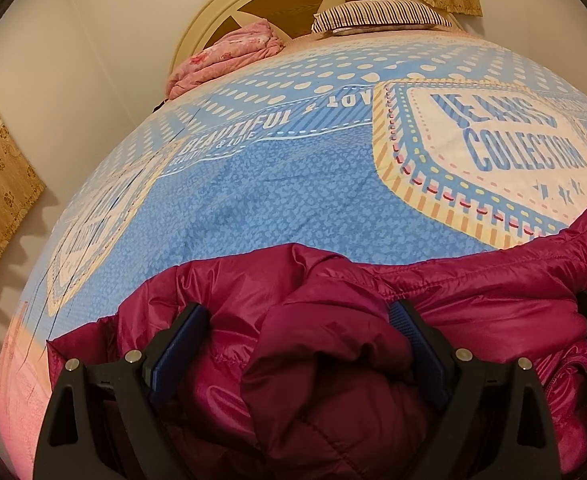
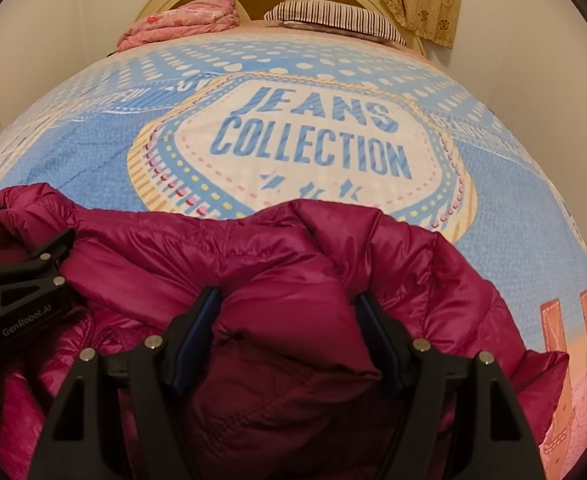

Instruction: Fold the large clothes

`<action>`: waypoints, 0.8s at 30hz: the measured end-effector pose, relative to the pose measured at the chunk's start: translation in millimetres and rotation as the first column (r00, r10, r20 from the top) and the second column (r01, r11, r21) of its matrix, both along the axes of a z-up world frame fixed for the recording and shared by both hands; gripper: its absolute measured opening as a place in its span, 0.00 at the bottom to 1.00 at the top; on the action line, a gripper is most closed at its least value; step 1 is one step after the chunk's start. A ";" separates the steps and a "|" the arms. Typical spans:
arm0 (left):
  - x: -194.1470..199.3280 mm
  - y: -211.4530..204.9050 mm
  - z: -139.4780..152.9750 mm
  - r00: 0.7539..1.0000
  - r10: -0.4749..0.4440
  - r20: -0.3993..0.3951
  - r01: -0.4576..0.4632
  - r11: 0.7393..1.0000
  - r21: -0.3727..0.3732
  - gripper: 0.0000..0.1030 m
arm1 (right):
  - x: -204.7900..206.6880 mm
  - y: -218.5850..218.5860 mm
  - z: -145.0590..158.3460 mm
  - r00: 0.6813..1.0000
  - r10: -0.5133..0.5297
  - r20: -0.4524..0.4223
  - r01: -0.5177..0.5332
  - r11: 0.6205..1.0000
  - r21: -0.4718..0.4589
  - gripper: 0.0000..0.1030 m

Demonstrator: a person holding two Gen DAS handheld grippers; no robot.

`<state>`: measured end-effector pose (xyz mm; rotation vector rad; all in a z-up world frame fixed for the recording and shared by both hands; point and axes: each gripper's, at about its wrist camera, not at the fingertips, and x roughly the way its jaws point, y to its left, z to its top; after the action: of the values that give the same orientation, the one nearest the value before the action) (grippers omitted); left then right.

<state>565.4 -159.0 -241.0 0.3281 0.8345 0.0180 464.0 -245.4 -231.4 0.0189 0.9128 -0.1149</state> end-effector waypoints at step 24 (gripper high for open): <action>-94.6 49.0 85.9 0.993 -0.066 0.095 0.063 0.997 0.032 0.92 | -60.4 -34.3 54.9 0.999 -0.009 0.053 0.008 0.999 0.032 0.83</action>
<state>470.7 -110.0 -155.0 0.3785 0.7282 -0.0143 403.6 -279.7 -176.6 0.0552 0.8615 -0.1073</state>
